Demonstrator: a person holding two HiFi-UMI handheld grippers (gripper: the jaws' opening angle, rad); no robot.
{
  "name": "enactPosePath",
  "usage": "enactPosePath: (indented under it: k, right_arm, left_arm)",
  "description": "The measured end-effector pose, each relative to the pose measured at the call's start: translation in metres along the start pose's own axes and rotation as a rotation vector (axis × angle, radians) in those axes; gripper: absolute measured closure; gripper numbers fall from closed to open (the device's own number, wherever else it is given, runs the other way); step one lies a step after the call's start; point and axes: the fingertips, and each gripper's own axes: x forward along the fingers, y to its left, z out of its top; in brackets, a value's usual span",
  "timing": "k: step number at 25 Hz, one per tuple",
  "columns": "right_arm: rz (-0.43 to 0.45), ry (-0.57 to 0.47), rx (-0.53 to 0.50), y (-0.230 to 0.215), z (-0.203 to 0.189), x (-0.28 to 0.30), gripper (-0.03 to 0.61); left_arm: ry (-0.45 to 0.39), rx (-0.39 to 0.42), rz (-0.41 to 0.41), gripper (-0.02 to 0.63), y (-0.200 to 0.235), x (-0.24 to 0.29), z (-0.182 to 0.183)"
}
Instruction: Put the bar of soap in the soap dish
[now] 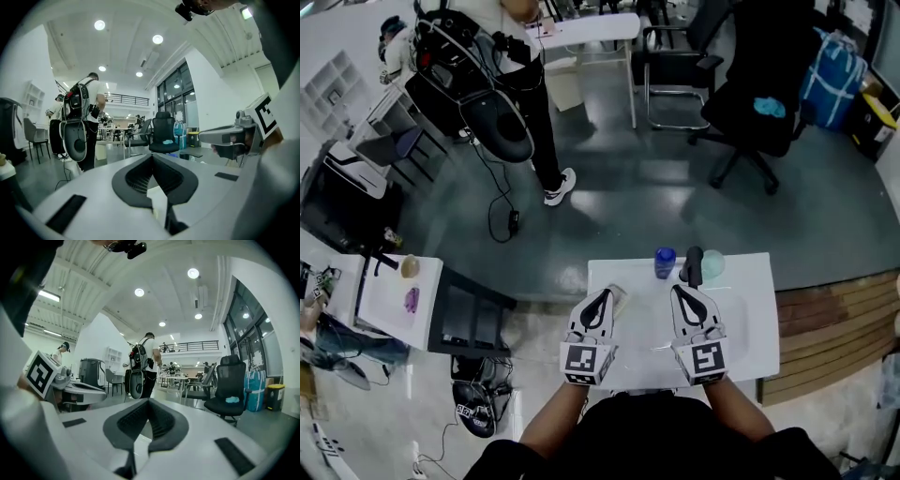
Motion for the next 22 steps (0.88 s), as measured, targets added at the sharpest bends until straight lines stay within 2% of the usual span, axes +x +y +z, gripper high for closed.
enactPosePath:
  k: [9, 22]
  right_arm:
    - [-0.032, -0.026, 0.005, -0.006, 0.018, -0.009, 0.561]
    - [-0.056, -0.038, 0.03, -0.003, 0.019, -0.011, 0.562]
  left_arm:
    - [-0.006, 0.008, 0.0, 0.592, -0.004, -0.011, 0.006]
    - [0.011, 0.02, 0.0, 0.592, 0.001, -0.015, 0.0]
